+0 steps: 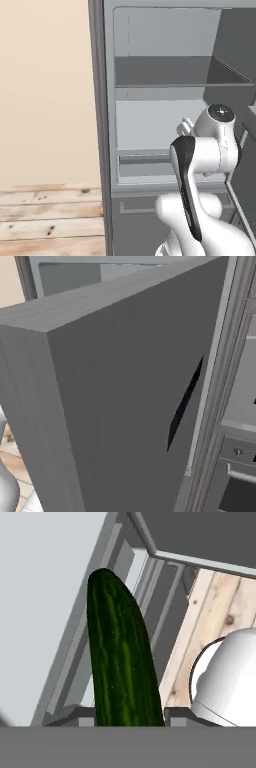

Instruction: Place the cold items (eggplant and cucumber) from the fridge in one tupperware on the dining counter. Place the warm items (hot dog and kebab skewer) in the stove area in another tupperware.

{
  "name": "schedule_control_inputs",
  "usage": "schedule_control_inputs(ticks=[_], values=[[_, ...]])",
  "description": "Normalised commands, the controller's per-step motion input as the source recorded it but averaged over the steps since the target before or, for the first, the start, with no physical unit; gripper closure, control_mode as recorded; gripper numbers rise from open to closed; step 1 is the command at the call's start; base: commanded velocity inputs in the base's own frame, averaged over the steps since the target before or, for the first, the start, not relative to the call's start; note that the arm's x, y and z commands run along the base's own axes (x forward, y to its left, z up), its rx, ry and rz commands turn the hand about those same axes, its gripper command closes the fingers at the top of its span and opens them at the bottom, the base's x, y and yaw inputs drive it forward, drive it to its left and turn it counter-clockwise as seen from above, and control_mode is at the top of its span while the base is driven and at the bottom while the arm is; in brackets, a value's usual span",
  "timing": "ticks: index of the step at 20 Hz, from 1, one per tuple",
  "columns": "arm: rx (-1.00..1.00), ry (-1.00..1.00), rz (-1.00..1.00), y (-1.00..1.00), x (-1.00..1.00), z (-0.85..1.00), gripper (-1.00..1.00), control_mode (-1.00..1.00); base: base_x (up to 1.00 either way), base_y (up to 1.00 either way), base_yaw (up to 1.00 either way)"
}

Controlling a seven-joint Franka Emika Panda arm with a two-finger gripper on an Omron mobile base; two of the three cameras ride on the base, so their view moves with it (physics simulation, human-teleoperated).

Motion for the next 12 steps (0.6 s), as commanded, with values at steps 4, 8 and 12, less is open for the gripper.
schedule_control_inputs(ticks=[4, 8, 12], values=[[0.00, 0.00, 0.00, 0.00, 0.00, 0.00, 1.00, 1.00, -0.44, 0.81, -0.54], [0.00, 0.00, 0.00, 0.00, 0.00, 0.00, 1.00, 1.00, -0.48, 0.83, -0.56], [0.00, 0.00, 0.00, 0.00, 0.00, 0.00, 1.00, 1.00, -0.66, 0.67, -0.58]])
